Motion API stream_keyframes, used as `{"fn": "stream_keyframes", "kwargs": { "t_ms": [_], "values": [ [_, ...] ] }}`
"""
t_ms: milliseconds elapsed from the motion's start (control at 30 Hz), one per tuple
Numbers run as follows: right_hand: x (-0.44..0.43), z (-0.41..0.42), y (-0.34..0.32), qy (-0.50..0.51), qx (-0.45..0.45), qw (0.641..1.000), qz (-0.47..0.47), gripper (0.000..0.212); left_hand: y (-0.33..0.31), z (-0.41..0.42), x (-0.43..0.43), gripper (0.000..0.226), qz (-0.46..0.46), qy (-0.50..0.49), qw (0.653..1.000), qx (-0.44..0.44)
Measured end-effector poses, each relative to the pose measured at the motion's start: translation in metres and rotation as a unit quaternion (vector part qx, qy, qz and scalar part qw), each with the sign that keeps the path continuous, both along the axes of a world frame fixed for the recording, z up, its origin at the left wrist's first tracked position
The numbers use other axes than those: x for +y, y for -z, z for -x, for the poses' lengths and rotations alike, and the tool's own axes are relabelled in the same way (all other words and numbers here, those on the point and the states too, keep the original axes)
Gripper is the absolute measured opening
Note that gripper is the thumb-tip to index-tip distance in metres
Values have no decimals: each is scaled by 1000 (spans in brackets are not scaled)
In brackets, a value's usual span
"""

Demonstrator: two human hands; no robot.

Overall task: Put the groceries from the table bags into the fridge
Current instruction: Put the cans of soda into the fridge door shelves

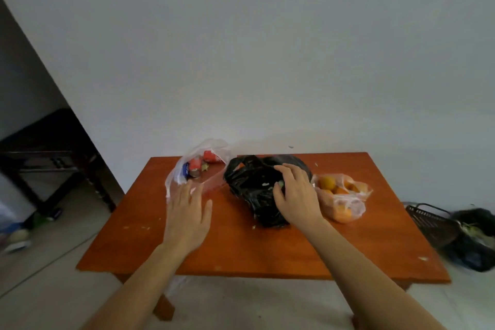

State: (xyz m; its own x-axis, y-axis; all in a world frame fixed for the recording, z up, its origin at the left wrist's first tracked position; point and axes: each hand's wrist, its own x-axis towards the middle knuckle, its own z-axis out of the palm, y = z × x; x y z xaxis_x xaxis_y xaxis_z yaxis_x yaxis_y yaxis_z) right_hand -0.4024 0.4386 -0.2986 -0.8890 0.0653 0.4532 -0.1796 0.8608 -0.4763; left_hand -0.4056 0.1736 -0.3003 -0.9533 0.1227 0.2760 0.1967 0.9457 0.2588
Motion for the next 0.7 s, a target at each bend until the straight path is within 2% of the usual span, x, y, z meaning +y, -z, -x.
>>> {"fn": "stream_keyframes", "kwargs": {
  "t_ms": [167,400,467,600,700],
  "values": [
    [-20,130,-2,-60,-52,995,66,35,1,118,-12,45,44,-18,997,-52],
    [-85,244,1,-179,-107,972,112,31,31,212,-40,29,-32,-11,989,-143],
    [-110,275,18,-203,-153,961,110,30,46,239,-55,29,-28,2,984,-173],
    [-159,325,49,-204,-277,935,87,40,73,297,-84,26,-50,22,977,-208],
    [-189,362,70,-175,-345,920,60,43,95,345,-107,40,-42,33,966,-254]
  ]
}}
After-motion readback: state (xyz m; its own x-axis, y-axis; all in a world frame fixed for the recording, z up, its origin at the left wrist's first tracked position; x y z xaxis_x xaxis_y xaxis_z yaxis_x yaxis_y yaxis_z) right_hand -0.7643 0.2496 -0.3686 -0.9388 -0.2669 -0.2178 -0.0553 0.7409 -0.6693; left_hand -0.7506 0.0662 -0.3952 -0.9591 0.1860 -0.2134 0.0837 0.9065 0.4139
